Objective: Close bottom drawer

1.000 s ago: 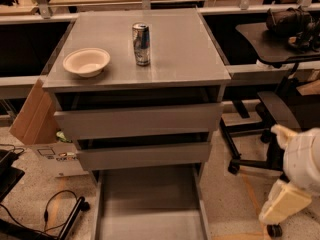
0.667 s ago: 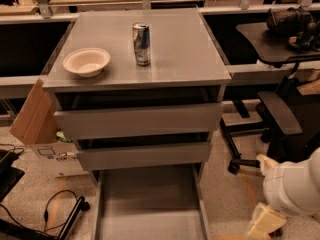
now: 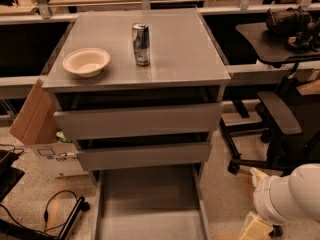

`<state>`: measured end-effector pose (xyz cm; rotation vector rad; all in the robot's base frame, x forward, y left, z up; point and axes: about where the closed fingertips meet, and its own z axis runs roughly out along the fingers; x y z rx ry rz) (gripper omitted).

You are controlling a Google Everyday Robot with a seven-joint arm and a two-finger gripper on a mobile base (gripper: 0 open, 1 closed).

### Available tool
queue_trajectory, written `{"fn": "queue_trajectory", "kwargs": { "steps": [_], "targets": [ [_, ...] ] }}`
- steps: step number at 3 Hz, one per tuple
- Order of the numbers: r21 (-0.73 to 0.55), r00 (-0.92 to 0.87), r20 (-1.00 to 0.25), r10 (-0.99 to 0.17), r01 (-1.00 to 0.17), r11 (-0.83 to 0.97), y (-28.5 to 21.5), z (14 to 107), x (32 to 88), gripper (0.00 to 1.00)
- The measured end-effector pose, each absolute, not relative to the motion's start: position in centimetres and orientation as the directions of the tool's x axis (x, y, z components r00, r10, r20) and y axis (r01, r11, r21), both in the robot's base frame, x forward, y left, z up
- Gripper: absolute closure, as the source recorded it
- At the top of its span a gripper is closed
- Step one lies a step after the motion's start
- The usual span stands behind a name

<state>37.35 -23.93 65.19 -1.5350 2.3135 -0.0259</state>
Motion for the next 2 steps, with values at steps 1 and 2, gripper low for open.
{"fn": "queue_trajectory", "kwargs": {
  "steps": [1,2],
  "targets": [
    [-0.169,-0.352,-0.310,-0.883,-0.893,0.416,-22.9,58.3,37.2,0.02],
    [-0.101,-0.367,-0.334,-0.868,-0.902,0.420,-21.5,49.7,36.4,0.23]
  ]
}}
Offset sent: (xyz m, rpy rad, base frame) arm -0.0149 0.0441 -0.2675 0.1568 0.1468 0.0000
